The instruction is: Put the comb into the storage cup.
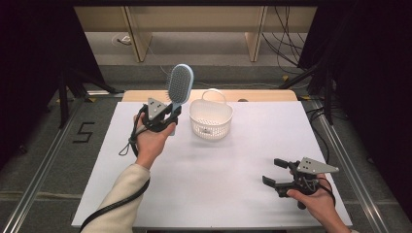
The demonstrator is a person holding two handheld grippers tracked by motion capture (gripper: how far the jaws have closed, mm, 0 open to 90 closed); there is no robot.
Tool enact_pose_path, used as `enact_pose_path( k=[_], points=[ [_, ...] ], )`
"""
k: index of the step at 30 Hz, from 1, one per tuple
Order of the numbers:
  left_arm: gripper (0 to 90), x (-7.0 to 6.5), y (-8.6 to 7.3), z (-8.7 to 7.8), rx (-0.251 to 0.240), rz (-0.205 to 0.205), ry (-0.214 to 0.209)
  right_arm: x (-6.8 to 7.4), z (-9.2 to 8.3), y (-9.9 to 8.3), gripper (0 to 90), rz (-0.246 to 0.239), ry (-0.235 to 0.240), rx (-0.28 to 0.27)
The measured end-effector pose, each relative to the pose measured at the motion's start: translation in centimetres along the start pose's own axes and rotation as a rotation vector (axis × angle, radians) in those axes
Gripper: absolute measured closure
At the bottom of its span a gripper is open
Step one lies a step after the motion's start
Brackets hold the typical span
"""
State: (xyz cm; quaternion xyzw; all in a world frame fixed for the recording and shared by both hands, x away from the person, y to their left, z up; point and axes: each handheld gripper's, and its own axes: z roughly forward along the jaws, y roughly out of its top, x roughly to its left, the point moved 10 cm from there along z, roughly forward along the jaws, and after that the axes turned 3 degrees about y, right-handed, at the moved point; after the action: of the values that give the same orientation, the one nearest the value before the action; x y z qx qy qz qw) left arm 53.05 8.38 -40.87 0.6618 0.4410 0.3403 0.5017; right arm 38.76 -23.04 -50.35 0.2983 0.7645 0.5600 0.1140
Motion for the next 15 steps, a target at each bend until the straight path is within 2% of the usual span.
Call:
enact_pose_path(
  k=[15],
  points=[
    [69.5,-0.34,0.52,0.62,-0.006,0.005,-0.002,-0.02,-0.01,-0.04,15.9,-0.003,-0.001,0.003]
  ],
)
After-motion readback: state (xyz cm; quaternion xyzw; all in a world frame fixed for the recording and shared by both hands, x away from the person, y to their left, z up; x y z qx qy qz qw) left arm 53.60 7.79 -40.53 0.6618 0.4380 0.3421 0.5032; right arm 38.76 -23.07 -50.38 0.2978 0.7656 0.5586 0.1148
